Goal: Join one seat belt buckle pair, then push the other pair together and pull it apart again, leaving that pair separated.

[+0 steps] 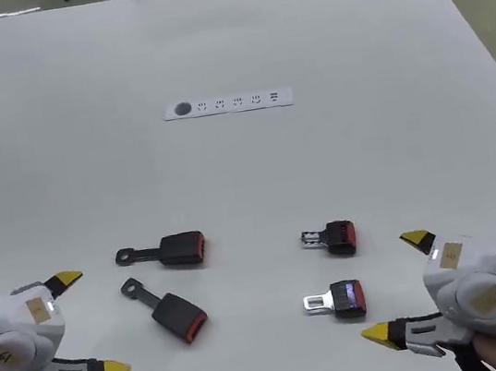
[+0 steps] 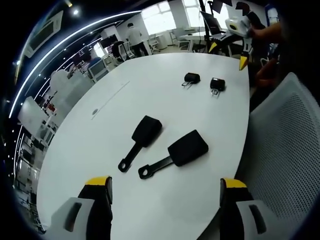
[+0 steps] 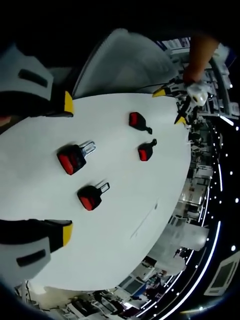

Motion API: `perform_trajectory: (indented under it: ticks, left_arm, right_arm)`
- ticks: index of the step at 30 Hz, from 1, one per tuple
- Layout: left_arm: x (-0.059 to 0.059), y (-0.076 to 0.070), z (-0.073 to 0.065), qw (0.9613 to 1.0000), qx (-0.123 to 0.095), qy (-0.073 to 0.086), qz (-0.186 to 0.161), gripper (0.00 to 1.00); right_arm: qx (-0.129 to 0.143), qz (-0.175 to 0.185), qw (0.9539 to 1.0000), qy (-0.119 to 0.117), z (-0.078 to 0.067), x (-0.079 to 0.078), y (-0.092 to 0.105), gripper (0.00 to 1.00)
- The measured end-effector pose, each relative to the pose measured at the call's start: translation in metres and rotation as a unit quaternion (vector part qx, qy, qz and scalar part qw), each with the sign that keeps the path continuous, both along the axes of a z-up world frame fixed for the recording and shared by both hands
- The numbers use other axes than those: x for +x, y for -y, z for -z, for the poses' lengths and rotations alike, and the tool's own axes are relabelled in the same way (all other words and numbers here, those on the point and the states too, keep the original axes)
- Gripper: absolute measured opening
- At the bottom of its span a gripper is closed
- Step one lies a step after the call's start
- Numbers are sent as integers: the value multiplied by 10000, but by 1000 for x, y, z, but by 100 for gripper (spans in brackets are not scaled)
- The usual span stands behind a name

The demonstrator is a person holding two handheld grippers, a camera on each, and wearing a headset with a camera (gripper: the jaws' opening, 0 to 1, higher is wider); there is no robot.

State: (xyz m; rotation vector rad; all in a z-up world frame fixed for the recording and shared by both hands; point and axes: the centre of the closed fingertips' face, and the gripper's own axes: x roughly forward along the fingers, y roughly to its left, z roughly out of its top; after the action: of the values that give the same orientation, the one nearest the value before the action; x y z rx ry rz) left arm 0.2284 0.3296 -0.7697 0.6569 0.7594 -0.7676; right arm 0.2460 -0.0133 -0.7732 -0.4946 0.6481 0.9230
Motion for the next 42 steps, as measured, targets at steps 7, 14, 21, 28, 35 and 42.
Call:
perform_trajectory:
  ticks: [7,14,21,28,35,42]
  left_arm:
    - [8,-4,-5,10000,53,71,-34,89]
    - [10,-8,-7,9999,65,92,-93,89]
    - [5,4,1,9995,166,-89,272,78]
    - [9,23,8,9963,307,-189,779,73]
    - [15,34,18,9879,565,-337,1402,67]
    - [20,46,32,9736,792,-466,2088,59]
  right_arm:
    - [-22,-134,9999,85,0,7,-4,85]
    - [-98,-283,9995,78,-3,7,-6,81]
    - [-271,-643,9975,145,2,3,-9,68]
    - [-311,-921,9953,40,6,1,-14,60]
    - [-466,-1323,9901,-111,16,-1,-24,54]
    - [-712,-1823,9804,-236,34,-1,-38,46]
